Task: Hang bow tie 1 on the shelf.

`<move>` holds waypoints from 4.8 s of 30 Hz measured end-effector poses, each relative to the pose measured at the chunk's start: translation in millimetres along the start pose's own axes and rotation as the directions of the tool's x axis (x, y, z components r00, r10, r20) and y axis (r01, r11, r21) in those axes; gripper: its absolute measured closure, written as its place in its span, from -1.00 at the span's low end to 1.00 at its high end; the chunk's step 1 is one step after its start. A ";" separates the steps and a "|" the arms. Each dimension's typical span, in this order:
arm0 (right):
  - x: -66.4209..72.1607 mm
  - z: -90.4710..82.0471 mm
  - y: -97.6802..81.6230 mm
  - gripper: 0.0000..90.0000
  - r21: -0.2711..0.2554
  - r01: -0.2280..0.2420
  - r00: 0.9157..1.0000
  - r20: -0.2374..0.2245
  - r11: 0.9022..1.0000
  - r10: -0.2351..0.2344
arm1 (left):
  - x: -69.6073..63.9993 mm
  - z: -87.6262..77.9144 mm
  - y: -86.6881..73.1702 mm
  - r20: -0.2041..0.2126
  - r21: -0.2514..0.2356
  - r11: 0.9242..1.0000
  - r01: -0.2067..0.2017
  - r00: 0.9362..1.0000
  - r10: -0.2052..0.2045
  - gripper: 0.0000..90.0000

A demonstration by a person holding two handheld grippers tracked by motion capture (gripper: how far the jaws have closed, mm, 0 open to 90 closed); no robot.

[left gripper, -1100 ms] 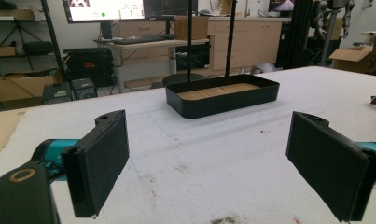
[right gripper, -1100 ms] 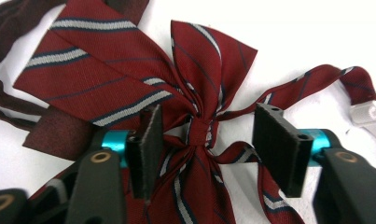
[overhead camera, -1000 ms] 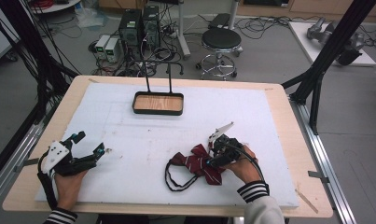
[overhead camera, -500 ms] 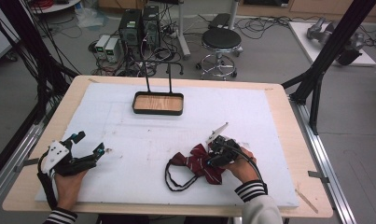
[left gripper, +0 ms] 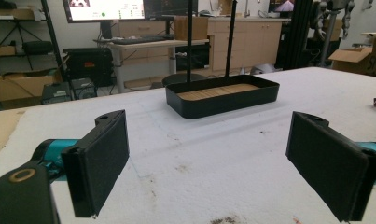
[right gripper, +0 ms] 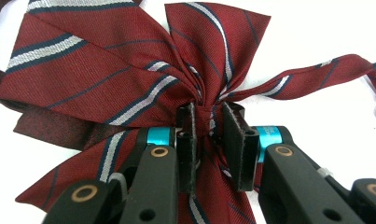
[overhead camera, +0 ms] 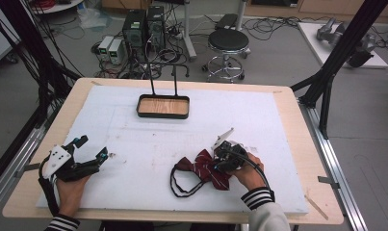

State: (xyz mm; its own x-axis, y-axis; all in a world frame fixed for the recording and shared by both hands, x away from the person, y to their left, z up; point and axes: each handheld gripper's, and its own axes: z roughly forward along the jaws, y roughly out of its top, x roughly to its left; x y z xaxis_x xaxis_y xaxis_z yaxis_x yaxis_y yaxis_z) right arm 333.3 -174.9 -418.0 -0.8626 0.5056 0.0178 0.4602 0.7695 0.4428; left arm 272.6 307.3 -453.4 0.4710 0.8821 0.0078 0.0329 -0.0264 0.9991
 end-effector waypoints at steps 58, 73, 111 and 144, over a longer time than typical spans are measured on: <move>-4.3 -74.3 6.2 0.69 -0.590 -0.086 0.967 0.145 0.803 0.210 | -0.2 -0.2 -0.1 -0.003 -0.003 1.000 -0.001 1.000 0.001 -0.70; -8.7 -85.6 13.4 0.69 -0.727 -0.106 0.940 0.149 0.678 0.307 | 0.4 -0.2 -0.1 -0.002 -0.004 1.000 0.006 1.000 -0.006 -0.70; -36.4 -95.2 84.6 0.69 -0.795 -0.094 0.935 0.137 0.599 0.328 | 1.2 -0.5 -0.2 -0.002 -0.006 1.000 0.014 1.000 -0.014 -0.70; -40.5 -72.8 158.1 0.69 -0.755 -0.075 0.964 0.112 0.651 0.240 | 1.7 -0.4 -0.2 -0.002 -0.006 1.000 0.019 1.000 -0.019 -0.70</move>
State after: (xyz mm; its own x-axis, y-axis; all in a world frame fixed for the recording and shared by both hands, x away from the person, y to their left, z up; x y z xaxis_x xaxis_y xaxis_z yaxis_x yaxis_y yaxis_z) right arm 425.7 -102.1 -283.5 -0.6977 0.7160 0.0232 0.2052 0.1687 0.9641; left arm 273.0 309.0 -453.6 0.4682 0.8835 -0.0110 0.0368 -0.0070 0.9993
